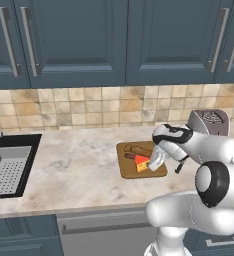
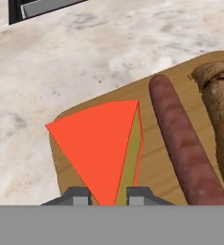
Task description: Retrieve the sausage and cheese from the fridge and place them on the cutting board on the counter.
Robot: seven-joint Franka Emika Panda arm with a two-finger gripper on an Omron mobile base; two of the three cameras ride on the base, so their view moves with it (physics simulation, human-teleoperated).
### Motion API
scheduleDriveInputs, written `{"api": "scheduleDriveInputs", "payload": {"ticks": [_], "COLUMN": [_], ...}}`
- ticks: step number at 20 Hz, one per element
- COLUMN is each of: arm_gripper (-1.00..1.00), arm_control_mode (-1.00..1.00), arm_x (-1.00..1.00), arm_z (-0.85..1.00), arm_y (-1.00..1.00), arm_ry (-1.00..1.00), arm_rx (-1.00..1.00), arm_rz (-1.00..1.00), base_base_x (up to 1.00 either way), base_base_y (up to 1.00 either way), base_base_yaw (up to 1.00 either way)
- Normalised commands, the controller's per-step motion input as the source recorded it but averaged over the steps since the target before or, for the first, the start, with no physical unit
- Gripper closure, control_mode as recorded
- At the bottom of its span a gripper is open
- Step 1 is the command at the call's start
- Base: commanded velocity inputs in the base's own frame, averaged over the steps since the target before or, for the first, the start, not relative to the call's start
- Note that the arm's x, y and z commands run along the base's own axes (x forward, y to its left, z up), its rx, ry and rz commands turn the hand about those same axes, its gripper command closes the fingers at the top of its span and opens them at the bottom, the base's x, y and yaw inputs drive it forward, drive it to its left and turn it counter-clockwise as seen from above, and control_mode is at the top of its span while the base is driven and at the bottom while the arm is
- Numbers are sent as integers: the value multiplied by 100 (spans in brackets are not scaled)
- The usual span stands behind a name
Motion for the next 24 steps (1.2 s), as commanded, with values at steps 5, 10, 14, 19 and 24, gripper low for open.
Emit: {"api": "scheduleDriveInputs", "payload": {"ticks": [5,10,14,19,24], "arm_gripper": [-100,-100,-100,-100,-100], "arm_control_mode": [-100,-100,-100,-100,-100], "arm_x": [-29,-27,0,-26,-78], "arm_z": [1,16,41,92,66], "arm_y": [-6,-3,0,0,-1], "arm_ry": [-1,-4,-4,-8,-7], "arm_rx": [0,0,0,1,-1], "arm_rz": [1,4,5,3,-1], "base_base_x": [0,0,0,0,0], "base_base_y": [0,0,0,0,0], "base_base_yaw": [0,0,0,0,0]}}
